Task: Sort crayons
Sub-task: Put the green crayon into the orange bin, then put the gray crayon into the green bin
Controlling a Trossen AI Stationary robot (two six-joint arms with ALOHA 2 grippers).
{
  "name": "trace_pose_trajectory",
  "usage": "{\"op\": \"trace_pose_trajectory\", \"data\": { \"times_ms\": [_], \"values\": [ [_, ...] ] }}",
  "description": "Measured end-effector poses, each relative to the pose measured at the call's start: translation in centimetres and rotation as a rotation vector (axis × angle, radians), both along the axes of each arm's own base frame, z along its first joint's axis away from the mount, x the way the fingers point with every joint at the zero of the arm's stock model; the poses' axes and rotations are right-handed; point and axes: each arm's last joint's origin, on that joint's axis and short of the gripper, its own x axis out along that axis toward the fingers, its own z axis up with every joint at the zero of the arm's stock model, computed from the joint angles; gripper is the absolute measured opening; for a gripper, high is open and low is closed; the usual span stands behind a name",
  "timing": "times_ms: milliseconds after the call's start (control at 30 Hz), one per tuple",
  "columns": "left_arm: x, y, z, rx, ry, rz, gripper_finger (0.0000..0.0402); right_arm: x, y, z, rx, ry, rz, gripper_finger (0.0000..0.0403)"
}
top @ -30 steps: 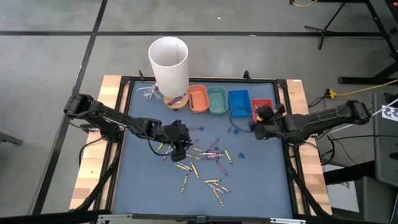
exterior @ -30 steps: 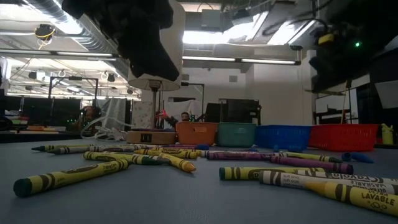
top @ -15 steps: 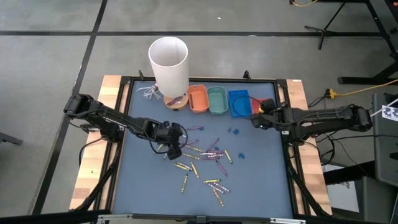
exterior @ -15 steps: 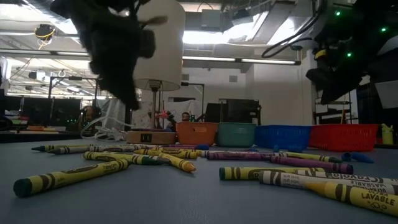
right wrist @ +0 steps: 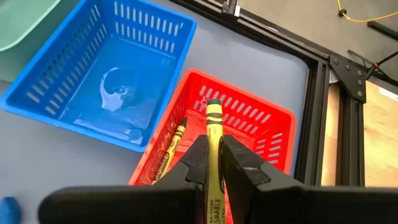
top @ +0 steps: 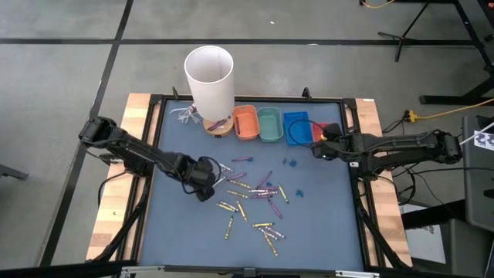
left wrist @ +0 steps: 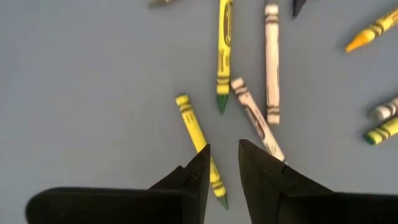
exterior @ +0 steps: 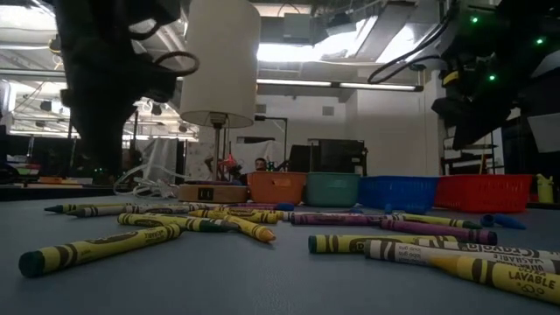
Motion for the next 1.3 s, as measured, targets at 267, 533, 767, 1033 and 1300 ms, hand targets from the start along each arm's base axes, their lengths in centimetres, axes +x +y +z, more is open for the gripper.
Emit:
{"op": "trace_pose_trajectory", "data": {
  "times_ms": [267,533,767,1033,1300],
  "values": [
    [-0.4,-1.2,0.0,0.022,-0.011,-0.026,0.0069,0.0,0.0,0.0,0.005,0.0,0.002,0.0091],
    [-1.2,-1.2,-1.3,0.016,0.008,0.032,0.0069,0.0,0.0,0.0,0.006,0.0,0.002,0.0162],
    [-0.7,-1.5,-2.2,-0.077,-0.089,0.082,0.0069,0.0,0.0,0.0,0.006,-0.001,0.003,0.0172],
    [0.3,-2.2,-1.8,-0.111,-0.222,0.069,0.0069,0.0,0.0,0.0,0.006,-0.001,0.003,0.0172],
    [0.2,-2.9,-2.2,-0.077,-0.217,0.048,0.0069,0.0,0.0,0.0,0.006,-0.001,0.004,0.0172]
  ]
}}
